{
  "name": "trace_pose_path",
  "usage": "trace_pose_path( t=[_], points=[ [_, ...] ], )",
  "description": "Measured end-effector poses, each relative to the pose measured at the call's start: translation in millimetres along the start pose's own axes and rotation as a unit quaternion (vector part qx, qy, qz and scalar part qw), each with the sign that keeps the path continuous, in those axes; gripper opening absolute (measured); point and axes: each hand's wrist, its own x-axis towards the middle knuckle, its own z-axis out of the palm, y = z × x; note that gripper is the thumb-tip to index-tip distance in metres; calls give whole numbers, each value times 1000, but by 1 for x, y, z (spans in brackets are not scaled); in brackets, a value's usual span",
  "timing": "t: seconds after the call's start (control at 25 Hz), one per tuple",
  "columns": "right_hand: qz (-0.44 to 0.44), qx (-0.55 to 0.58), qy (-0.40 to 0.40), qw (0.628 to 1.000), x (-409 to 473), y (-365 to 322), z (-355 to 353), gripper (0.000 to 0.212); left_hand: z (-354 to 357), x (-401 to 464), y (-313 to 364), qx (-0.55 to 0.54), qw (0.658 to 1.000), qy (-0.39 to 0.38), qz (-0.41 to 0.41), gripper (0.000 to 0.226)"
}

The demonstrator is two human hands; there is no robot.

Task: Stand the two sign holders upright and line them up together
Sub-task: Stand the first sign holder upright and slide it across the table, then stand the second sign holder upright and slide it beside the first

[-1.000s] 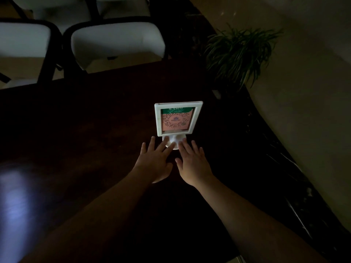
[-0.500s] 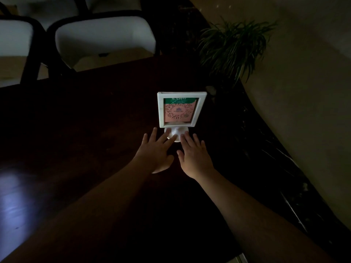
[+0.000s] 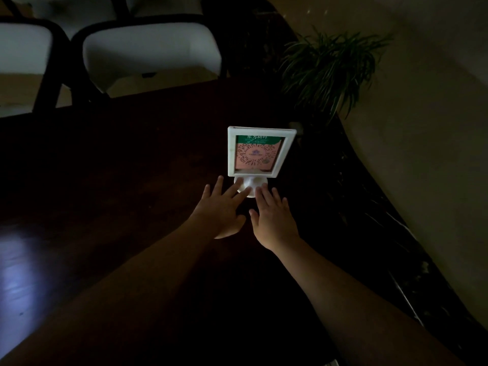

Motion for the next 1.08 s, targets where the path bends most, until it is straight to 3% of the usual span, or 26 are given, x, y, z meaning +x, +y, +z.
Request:
trace_pose_path(
  t=[0.28,0.56,1.08],
  points=[
    [-11,9,16,1000,-2,0,-1,64,-3,-13,-11,3,1000,-2,-25,80],
    [-44,23,30,998,-7,-25,-7,62,2,-58,-42,-8,993,41,-108,80],
    [-158,18,0,987,-14,-161,-9,70,1,-193,-144,-129,946,151,-257,80]
  ],
)
